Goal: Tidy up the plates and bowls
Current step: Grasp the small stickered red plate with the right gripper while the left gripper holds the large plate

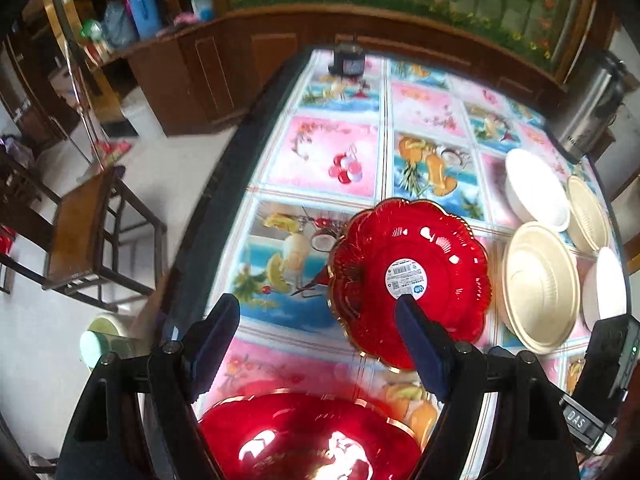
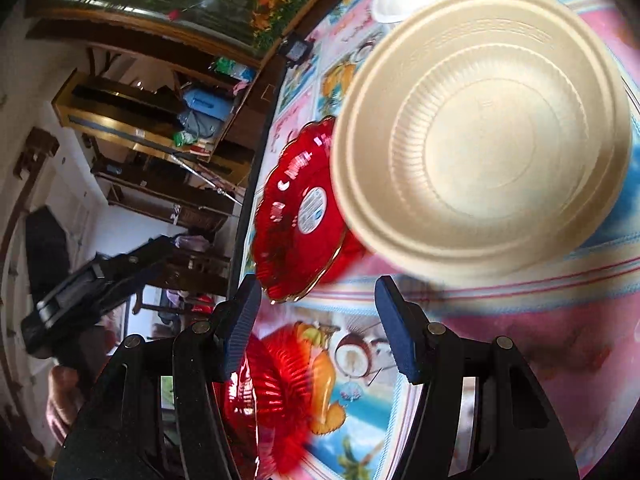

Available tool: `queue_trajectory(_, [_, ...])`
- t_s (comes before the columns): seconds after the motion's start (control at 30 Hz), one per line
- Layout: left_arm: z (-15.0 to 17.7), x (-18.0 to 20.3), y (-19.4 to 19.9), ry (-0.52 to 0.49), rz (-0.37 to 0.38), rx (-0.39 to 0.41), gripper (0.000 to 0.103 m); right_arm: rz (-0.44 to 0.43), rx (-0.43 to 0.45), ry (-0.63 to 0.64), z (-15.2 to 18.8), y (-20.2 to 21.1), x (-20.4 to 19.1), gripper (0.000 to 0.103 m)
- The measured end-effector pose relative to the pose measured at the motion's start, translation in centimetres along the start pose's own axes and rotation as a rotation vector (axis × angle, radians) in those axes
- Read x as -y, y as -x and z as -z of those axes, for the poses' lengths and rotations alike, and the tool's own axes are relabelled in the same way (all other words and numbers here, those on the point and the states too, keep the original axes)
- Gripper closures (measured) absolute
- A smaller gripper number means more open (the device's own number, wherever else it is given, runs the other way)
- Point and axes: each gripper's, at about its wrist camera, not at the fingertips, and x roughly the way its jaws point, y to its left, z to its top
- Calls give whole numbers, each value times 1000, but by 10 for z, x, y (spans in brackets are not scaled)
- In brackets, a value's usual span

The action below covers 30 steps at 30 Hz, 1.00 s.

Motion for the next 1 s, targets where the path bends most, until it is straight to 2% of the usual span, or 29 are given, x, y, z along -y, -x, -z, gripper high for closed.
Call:
queue_trajectory(0.2, [-13, 3, -37, 26, -1, -90, 23, -26, -30, -23, -8, -11, 3, 43])
queue_trajectory(0.33, [-17, -6, -50, 66, 37, -145, 23, -94, -54, -21, -3, -16, -5, 43])
queue_trajectory(0.47, [-19, -7, -63, 75, 60, -209, 23, -63, -70, -37, -4, -29, -6, 44])
queue_trajectory(0.7, [-18, -5, -77, 76, 53, -268, 23, -18, -26, -44, -9, -38, -13, 44])
queue_trajectory(0.83, [-14, 0, -82, 49, 44, -288, 24, 8, -24, -53, -10, -39, -12, 53])
queue_trajectory(0.9, [-13, 0, -84, 42, 39, -294, 25, 20, -30, -66, -13, -42, -8, 65])
queue_trajectory(0.97, [-10, 0, -87, 34, 33, -302, 25, 24, -46, -90, -15, -46, 1, 85])
queue_trajectory(1.0, [-9, 1, -89, 27, 30, -307, 25, 17, -56, -103, -15, -47, 4, 88])
